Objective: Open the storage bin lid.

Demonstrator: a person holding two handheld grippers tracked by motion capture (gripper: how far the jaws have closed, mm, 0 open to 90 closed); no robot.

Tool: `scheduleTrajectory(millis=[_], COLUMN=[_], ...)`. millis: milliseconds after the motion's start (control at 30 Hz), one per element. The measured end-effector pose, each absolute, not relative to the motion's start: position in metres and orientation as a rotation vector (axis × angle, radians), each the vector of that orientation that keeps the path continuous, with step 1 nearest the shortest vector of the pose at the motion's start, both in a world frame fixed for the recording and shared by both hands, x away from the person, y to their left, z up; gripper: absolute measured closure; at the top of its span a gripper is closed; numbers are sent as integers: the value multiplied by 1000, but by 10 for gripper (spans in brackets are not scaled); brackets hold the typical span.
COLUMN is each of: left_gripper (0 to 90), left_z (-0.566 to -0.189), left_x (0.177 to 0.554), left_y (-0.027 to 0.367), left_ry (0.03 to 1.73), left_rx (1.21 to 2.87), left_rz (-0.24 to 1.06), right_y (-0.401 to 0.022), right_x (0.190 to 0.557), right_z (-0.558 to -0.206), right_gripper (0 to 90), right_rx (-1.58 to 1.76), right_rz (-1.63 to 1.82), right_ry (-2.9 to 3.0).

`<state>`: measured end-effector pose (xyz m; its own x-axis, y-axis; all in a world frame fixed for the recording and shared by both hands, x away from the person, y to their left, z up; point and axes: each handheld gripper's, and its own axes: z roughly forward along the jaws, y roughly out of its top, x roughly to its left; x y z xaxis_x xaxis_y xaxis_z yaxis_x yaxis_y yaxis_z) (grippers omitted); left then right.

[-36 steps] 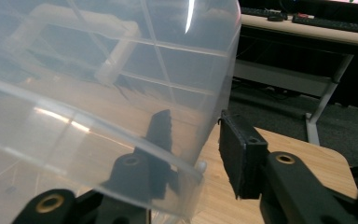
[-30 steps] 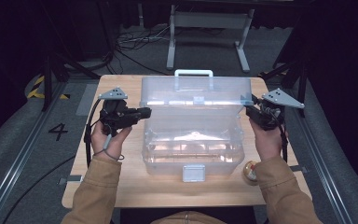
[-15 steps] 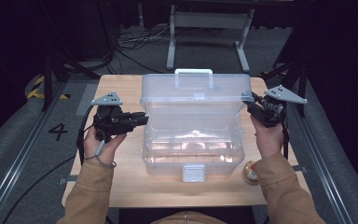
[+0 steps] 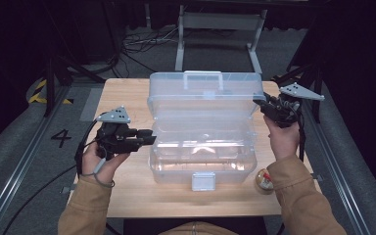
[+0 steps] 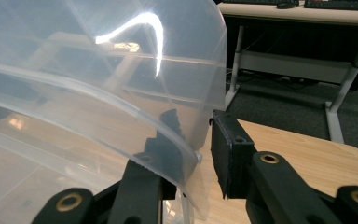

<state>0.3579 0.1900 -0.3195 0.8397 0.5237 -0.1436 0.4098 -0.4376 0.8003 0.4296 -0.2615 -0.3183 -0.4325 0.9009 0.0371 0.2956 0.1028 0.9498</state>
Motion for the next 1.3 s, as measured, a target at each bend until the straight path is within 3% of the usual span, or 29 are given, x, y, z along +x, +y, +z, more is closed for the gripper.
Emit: scheduleTrajectory(millis=[933, 1300], left_gripper=[642, 575], left_z=[-366, -385], left_x=[351, 357], left_y=[151, 140], left_ry=[525, 514], left_rx=[2359, 2447], left_rz=[-56, -53], right_y=[-263, -260], right_x=[441, 443], right_z=[-315, -313], right_gripper=[743, 747], right_rx=[1231, 1234], right_rz=[1383, 1372], right_ry=[1791, 1768])
